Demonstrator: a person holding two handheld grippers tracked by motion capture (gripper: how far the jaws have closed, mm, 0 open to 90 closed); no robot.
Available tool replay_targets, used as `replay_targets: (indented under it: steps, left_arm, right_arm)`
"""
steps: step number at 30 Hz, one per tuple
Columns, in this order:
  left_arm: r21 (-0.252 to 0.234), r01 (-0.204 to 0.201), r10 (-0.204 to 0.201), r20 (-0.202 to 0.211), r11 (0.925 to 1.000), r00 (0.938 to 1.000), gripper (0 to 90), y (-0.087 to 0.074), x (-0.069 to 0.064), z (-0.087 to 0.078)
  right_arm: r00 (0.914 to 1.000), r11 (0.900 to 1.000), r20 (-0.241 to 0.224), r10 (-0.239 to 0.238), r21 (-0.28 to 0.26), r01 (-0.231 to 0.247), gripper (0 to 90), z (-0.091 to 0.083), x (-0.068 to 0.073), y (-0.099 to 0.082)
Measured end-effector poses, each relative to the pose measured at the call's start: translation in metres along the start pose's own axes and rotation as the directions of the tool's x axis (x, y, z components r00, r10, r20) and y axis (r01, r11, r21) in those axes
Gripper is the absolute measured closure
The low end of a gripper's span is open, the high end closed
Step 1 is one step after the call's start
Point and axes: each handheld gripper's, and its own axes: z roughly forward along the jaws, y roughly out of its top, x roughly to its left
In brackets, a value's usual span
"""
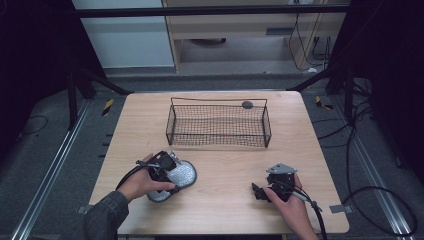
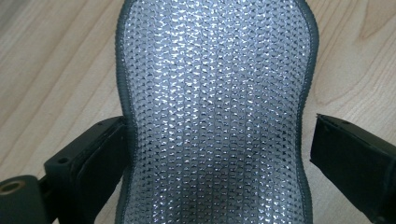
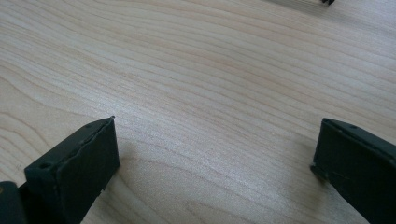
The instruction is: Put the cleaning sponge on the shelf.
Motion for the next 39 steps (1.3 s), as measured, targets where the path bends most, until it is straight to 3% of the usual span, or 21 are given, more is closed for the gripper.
replay_targets:
  steps: [9,18,23,34,39]
  left_arm:
    - [0.009,0.011,-0.011,-0.011,0.9999,0.9999,2.5,0.0,0.004,0.005]
    - [0.01,0.019,-0.019,0.006,0.9998,0.9998,1.2,-0.003,0.008,0.009]
    - [0.012,0.022,-0.021,-0.012,0.9997,0.9997,3.8,-0.001,0.006,0.009]
    - [0.045,-0.031,0.033,-0.029,0.9985,0.9991,10.9,0.0,0.0,0.004]
    - [0.022,-0.046,0.047,-0.037,0.9987,0.9982,11.6,-0.001,-0.002,-0.002]
  right_arm:
    - [1.0,1.0,-0.003,-0.007,0.004,0.007,0.4,0.0,0.0,0.0]
    - [1.0,1.0,-0.006,-0.007,0.007,0.007,0.4,0.0,0.001,0.0]
    - [0.9999,0.9999,-0.006,-0.009,0.007,0.009,0.4,0.0,0.001,0.0]
    - [0.9999,0.9999,-0.007,-0.009,0.005,0.009,0.4,0.0,0.001,0.0]
    - [0.9999,0.9999,-0.008,-0.01,0.004,0.01,0.4,0.0,0.001,0.0]
